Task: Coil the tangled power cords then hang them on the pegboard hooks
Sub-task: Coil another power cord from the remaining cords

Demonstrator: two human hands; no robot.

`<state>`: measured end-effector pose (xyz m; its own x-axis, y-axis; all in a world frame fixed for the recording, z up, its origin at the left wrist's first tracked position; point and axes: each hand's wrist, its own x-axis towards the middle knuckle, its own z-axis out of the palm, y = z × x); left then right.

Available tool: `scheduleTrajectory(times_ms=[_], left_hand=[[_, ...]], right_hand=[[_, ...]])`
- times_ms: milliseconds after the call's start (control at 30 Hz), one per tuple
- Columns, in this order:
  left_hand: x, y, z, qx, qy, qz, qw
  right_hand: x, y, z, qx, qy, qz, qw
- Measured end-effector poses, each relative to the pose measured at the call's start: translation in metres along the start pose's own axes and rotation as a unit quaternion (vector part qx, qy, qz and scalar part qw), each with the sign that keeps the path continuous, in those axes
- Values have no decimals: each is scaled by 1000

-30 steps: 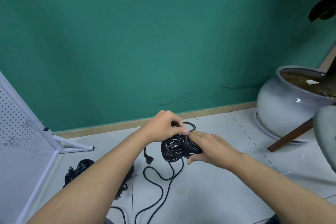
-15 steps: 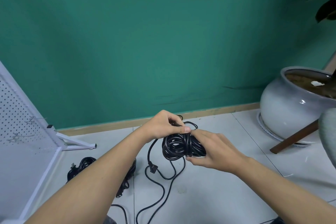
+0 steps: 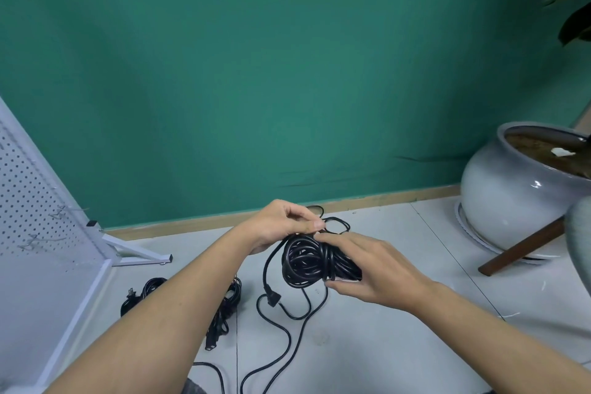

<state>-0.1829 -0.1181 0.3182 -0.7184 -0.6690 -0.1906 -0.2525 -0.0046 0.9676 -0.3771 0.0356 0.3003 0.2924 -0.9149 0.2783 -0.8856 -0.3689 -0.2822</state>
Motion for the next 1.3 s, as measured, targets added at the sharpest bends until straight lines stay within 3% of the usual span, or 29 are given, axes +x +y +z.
scheduleTrajectory(times_ms=[167, 300, 400, 500, 633, 900, 1133, 1300], left_hand=[[-4, 1, 5, 16, 19, -76, 997], [-6, -11, 0, -49, 24, -153, 987], [-6, -19, 3, -40, 8, -133, 990], [-3, -20, 16, 21, 56, -83, 995], [3, -14, 35, 231, 84, -13, 969], [-2, 11, 65, 394, 46, 29, 917], [-11, 30, 71, 454, 39, 49, 889], [-21, 37, 66, 562, 8, 132, 816]], right_hand=[[-1, 0, 2, 39, 21, 15, 999], [5, 4, 0, 180, 93, 97, 974], [6, 7, -4, 263, 139, 146, 944], [7, 8, -4, 286, 166, 175, 928], [14, 19, 6, 198, 181, 228, 936], [12, 37, 11, -60, 45, 303, 950], [15, 38, 7, -65, 54, 324, 942], [10, 33, 5, -69, 31, 288, 955]])
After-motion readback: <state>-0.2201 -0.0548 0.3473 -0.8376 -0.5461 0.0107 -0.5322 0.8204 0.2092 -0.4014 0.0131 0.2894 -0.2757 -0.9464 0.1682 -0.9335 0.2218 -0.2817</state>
